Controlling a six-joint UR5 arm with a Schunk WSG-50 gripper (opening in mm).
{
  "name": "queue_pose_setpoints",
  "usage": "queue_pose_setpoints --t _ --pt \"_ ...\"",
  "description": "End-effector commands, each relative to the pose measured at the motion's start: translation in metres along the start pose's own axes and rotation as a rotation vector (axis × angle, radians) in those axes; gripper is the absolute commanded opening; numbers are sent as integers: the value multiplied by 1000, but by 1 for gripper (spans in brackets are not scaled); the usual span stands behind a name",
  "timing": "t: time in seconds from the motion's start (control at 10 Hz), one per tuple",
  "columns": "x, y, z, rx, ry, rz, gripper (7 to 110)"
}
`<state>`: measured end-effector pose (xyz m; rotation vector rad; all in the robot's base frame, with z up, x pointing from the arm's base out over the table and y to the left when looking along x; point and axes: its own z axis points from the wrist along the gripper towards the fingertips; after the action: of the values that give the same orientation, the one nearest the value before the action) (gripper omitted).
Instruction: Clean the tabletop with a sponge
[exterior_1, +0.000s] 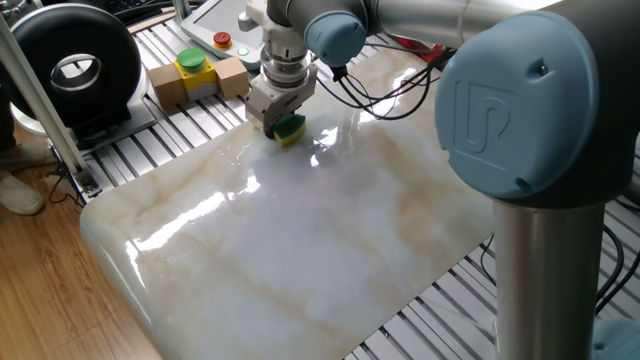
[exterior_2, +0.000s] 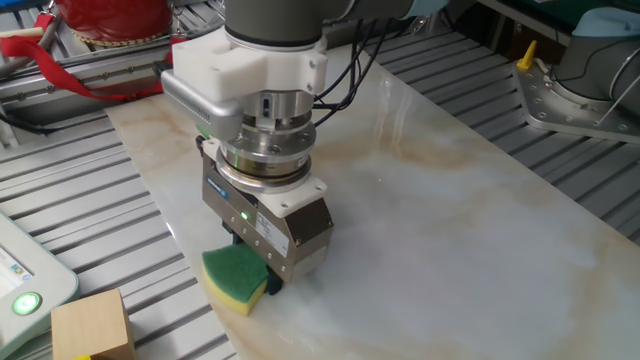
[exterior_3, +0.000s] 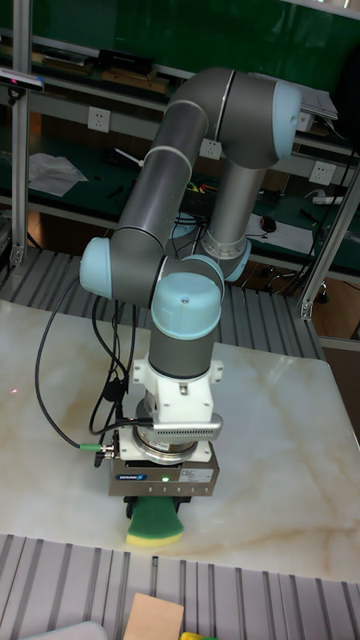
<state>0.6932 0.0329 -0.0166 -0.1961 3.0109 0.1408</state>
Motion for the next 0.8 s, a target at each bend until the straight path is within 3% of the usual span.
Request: queue_pose_setpoints --t 0.0,0.7 --pt "1 9 0 -29 -9 18 7" --pt "5 26 -5 -82 -6 41 7"
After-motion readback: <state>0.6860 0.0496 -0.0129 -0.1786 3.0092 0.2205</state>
